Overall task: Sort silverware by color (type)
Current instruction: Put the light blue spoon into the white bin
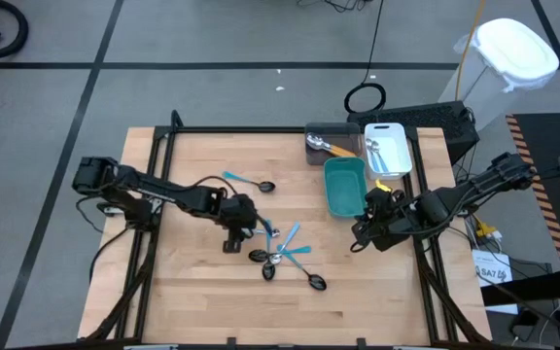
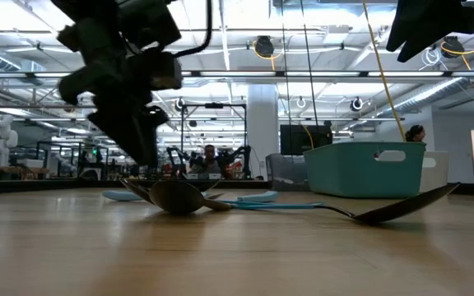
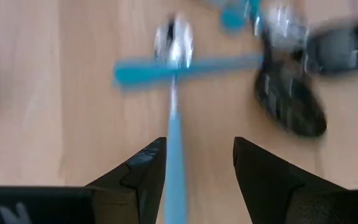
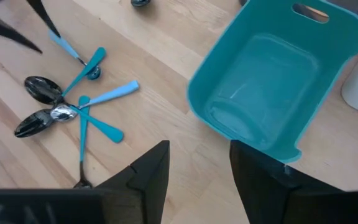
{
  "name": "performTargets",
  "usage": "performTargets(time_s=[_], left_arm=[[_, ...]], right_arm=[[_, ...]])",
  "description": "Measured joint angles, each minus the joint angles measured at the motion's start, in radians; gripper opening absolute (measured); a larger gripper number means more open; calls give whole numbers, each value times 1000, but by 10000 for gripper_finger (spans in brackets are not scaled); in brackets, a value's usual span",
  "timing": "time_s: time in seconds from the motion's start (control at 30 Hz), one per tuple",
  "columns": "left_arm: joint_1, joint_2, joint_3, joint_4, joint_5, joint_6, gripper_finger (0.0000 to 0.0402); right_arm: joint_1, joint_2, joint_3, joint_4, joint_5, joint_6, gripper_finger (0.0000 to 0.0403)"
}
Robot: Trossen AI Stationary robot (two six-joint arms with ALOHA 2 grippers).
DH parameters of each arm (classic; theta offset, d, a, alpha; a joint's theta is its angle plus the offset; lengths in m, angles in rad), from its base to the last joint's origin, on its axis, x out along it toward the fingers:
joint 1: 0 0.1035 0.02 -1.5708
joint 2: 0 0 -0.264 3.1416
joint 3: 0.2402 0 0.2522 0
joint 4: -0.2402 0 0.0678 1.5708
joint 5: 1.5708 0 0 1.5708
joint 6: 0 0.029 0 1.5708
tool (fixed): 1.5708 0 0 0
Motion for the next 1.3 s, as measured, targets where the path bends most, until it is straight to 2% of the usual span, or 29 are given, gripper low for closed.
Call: performTargets(time_s=[0.3,0.6,1.1,1.3], left_arm=[[-42,72,1,78,-32,-75,186],[-44,119,5,95,-45,-67,186],[-34,88,7,100,-72,-61,186],[-13,112,6,97,-75,10,186]], right_arm=[[0,0,0,-31,-1,0,164],[0,0,0,-22,-1,5,164],[0,0,0,-22,28,23,164],[0,0,0,-25,29,21,164]])
